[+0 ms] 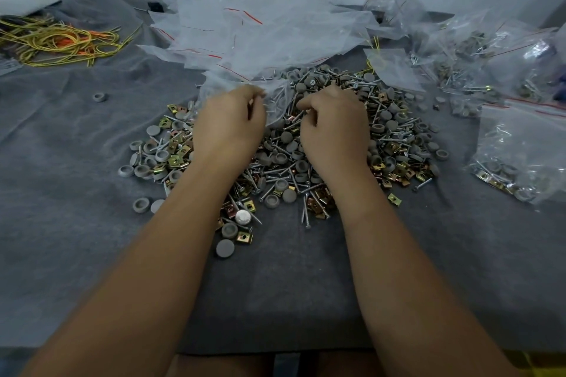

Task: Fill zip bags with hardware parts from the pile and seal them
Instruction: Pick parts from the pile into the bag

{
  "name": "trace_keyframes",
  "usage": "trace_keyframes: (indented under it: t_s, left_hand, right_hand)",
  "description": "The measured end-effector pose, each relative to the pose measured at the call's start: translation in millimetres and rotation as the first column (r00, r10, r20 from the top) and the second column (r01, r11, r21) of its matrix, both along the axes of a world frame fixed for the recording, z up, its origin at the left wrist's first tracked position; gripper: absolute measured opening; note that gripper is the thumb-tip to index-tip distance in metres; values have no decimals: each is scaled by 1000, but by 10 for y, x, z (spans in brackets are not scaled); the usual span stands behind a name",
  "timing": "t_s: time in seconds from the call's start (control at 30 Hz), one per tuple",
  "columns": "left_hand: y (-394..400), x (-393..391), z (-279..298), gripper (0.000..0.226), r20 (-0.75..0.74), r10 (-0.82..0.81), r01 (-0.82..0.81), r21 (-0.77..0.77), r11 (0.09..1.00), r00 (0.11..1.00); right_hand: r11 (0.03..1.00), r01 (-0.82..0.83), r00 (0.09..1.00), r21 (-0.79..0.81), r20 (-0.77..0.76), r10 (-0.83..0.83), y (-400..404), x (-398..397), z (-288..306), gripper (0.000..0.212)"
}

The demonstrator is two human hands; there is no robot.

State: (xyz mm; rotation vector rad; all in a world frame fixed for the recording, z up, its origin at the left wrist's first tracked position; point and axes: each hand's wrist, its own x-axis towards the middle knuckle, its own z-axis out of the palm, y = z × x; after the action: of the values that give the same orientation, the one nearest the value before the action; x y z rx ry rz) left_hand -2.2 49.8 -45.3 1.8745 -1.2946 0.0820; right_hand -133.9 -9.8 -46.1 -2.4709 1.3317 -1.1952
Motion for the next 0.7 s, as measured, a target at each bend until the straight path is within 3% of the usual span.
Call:
trace_keyframes:
  t_s: [0.2, 0.7]
  left_hand:
    - [-34, 63, -39, 24, -209, -35, 37, 5, 999, 977]
    - [-52, 81, -50, 23, -242, -34, 32, -12, 999, 970]
  right_hand:
    - [997, 29, 973, 73, -232, -11, -35, -14, -44, 35]
    - [999, 24, 968, 34, -250, -15, -43, -21, -30, 13]
